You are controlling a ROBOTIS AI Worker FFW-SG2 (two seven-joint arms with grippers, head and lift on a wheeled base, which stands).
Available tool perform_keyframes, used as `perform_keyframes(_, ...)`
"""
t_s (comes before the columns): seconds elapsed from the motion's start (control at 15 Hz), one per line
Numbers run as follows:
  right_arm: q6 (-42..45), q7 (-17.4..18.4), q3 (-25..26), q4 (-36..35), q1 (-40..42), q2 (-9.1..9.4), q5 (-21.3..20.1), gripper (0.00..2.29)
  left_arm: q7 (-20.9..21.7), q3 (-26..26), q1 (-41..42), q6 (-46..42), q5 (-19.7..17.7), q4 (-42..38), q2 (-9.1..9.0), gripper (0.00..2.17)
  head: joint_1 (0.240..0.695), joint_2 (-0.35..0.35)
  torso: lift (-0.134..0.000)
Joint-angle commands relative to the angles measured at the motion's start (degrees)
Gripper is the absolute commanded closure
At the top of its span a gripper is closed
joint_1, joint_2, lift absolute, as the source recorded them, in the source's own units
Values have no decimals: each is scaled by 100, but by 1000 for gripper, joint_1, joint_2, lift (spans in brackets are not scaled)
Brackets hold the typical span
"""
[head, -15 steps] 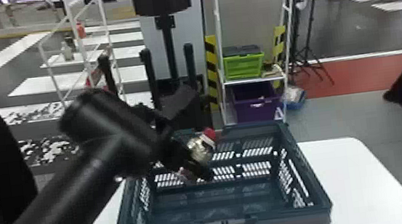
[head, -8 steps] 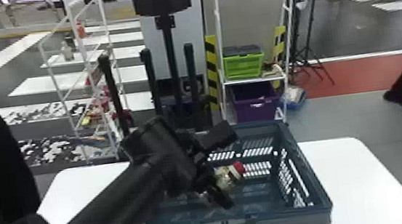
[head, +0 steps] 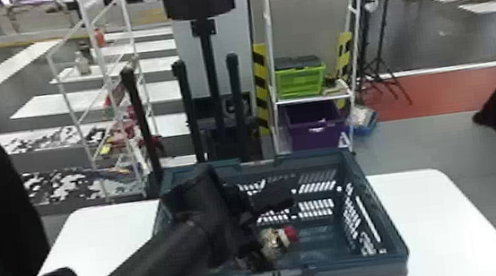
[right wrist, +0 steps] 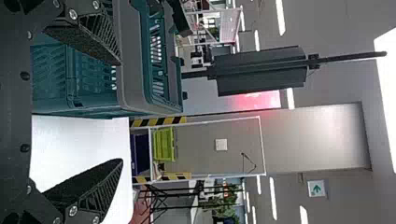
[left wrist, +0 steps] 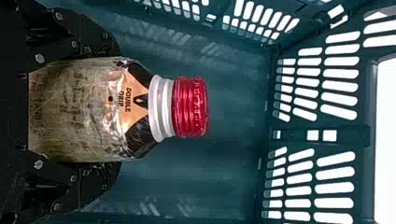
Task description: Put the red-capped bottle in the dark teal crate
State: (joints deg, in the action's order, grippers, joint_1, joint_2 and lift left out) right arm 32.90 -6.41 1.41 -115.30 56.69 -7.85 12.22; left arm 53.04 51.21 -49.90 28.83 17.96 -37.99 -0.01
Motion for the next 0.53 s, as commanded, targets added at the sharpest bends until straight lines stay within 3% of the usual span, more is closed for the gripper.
perform_keyframes(0.0,1,-1,-1,-10,17,3,0,151,-127,-5,50,13,-3,-24,-14,1190,499,0,0)
perform_keyframes(0.07,1,-1,-1,-10,17,3,0,151,-224,-5,86,48,-3,-59,-14,272,499,0,0)
perform_keyframes(0.13,1,-1,-1,-19,26,3,0,151,-329,-5,103,207,6,-95,-14,-1,499,0,0)
perform_keyframes(0.33,1,-1,-1,-19,35,3,0,151,-470,-58,147,400,6,-490,1,22,499,0,0)
perform_keyframes(0.47,1,-1,-1,-10,35,3,0,151,-549,-260,279,1050,6,-1369,273,33,499,0,0)
